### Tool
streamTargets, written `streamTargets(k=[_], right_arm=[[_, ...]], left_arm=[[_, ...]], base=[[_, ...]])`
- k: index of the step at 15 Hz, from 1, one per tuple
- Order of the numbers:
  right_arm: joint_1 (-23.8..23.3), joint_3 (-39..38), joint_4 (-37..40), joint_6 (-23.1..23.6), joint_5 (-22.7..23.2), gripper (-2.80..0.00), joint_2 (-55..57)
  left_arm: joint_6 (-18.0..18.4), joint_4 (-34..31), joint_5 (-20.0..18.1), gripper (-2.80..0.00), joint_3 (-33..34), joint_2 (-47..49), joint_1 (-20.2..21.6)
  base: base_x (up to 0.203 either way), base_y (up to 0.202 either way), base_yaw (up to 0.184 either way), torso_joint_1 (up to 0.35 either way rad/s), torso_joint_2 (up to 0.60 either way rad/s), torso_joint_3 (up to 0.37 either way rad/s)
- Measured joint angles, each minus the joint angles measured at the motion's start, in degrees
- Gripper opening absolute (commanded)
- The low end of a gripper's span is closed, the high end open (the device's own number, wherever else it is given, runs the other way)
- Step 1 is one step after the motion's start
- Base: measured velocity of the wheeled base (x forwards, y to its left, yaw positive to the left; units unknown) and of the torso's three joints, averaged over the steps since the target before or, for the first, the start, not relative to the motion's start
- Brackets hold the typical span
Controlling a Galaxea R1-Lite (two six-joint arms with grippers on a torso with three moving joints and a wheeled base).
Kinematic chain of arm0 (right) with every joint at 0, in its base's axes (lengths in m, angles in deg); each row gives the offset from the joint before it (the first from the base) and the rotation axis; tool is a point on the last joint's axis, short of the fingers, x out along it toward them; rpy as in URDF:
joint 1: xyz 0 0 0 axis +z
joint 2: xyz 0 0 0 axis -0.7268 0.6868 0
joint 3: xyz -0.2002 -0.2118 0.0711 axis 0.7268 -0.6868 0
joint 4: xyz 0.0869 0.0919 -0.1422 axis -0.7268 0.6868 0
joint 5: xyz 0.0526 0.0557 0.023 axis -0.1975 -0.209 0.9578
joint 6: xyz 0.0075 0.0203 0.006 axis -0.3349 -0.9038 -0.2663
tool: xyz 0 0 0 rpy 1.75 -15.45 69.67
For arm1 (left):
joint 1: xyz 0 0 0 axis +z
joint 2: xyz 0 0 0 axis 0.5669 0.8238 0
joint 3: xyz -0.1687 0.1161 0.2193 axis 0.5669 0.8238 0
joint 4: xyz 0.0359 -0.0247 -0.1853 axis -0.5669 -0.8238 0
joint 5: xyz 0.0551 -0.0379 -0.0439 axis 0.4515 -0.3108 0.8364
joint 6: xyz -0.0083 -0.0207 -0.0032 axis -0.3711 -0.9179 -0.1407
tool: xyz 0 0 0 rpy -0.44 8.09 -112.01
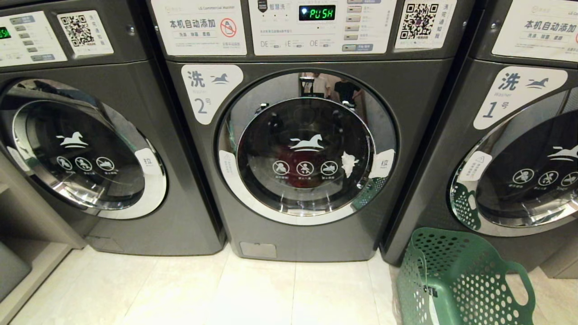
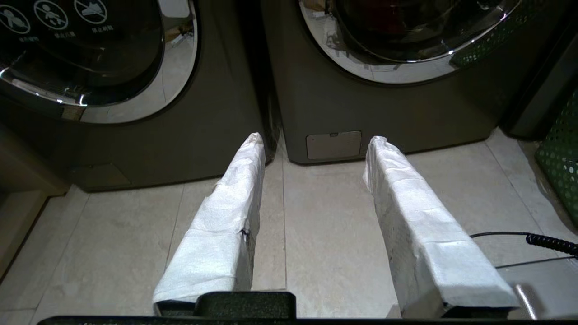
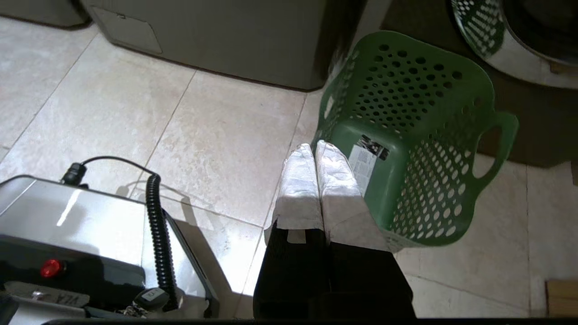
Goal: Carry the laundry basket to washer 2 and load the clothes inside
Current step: Press the washing machine switch
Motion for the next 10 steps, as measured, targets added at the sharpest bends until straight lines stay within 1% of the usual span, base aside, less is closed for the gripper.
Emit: streamTargets(k=[2,3,6,7,9,10], right_arm=[[-6.5,-0.6,1.7,0.2,0.5,-2.8,-4.0],[-7.9,-0.7,2.0,0.7,0.7,-2.8,-6.2],[-7.8,-1.2,1.3,1.3,1.5,-2.8,-15.4],[-7.4,-1.4,0.5,1.2,1.4,-2.8,-17.4],[-6.9,-1.6,-0.1,1.2,1.3,-2.8,-19.4],[-6.8,-1.6,0.3,1.2,1.2,-2.8,-20.0]], left_arm=[[-0.2,0.4,-0.1,-2.8,0.5,0.0,0.0],[-0.2,0.3,0.0,-2.8,0.7,0.0,0.0],[0.2,1.1,0.9,-2.8,1.0,0.0,0.0],[0.1,3.1,1.7,-2.8,1.7,0.0,0.0],[0.1,11.4,2.7,-2.8,4.0,0.0,0.1],[-0.2,14.2,3.2,-2.8,4.7,0.0,0.0]], base=[[0.0,0.0,0.0,0.0,0.0,0.0],[0.0,0.0,0.0,0.0,0.0,0.0],[0.0,0.0,0.0,0.0,0.0,0.0],[0.0,0.0,0.0,0.0,0.0,0.0],[0.0,0.0,0.0,0.0,0.0,0.0],[0.0,0.0,0.0,0.0,0.0,0.0]])
